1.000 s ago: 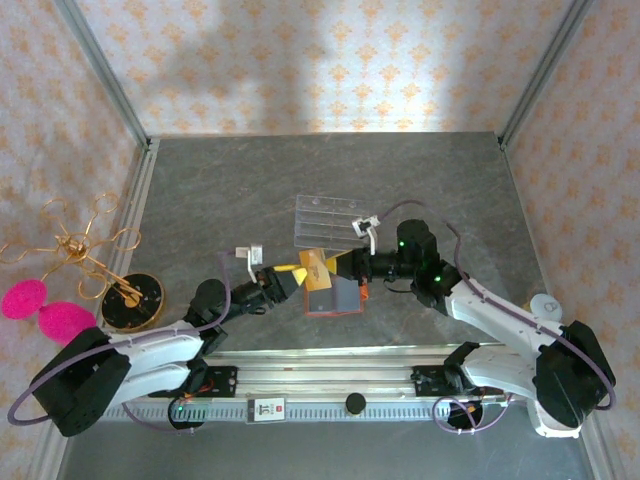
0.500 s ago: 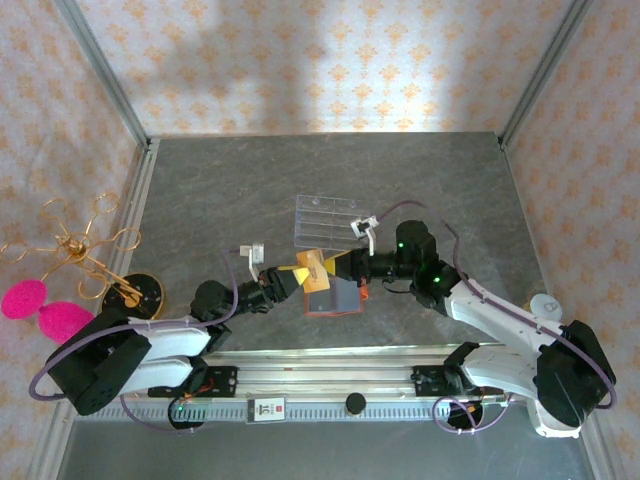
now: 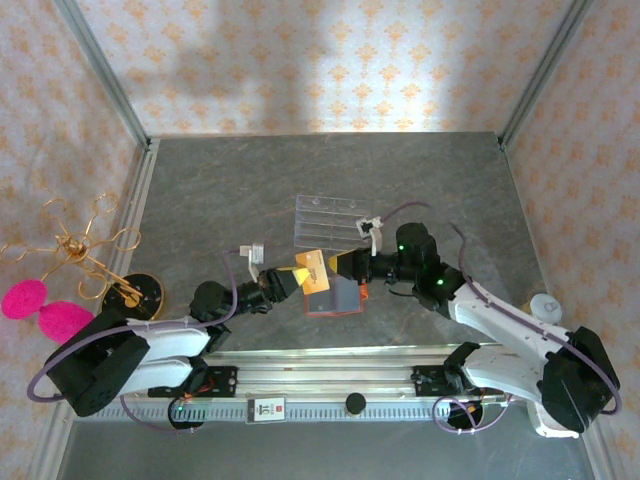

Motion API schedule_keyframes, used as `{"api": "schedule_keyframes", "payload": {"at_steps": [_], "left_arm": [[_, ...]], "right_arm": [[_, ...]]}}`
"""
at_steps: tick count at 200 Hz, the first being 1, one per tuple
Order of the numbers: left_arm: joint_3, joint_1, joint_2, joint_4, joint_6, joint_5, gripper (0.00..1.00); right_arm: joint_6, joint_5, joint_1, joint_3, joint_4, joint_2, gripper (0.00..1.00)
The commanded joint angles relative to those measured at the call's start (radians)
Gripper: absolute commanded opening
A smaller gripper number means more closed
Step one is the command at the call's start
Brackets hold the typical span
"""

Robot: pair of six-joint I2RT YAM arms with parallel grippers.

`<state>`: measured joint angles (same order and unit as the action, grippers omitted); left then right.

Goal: Take the credit cards out of the card holder

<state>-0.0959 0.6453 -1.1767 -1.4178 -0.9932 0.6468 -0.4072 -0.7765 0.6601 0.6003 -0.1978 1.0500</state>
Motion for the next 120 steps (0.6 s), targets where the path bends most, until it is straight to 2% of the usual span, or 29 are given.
{"api": "schedule_keyframes", "payload": {"at_steps": [1, 30, 47, 53, 67, 75, 98, 120], "left_arm": [[0.007, -0.003, 0.045, -0.019, 0.051, 0.008, 0.00], [0.005, -0.003, 0.091, 0.048, 0.095, 0.016, 0.00], [0.004, -0.003, 0.116, 0.079, 0.112, 0.018, 0.00], [0.004, -0.002, 0.124, 0.084, 0.116, 0.019, 0.00], [0.002, -0.003, 0.143, 0.101, 0.126, 0.022, 0.00], [0.001, -0.003, 0.153, 0.110, 0.130, 0.023, 0.00], [-0.002, -0.003, 0.174, 0.125, 0.143, 0.028, 0.00], [-0.001, -0.002, 0.186, 0.123, 0.144, 0.034, 0.00]], "right_arm": [[0.010, 0.206, 0.000, 0.008, 0.052, -0.042, 0.22], [-0.056, 0.329, 0.000, -0.087, -0.063, -0.118, 0.28], [-0.026, 0.331, -0.001, -0.113, -0.079, -0.159, 0.30], [0.002, 0.317, -0.001, -0.103, -0.056, -0.165, 0.33], [0.050, 0.223, -0.002, -0.094, -0.043, -0.166, 0.38], [0.059, 0.126, -0.002, -0.107, -0.084, -0.169, 0.43], [0.040, -0.087, -0.002, -0.139, -0.224, -0.168, 0.45], [0.013, -0.148, -0.002, -0.146, -0.298, -0.165, 0.46]]}}
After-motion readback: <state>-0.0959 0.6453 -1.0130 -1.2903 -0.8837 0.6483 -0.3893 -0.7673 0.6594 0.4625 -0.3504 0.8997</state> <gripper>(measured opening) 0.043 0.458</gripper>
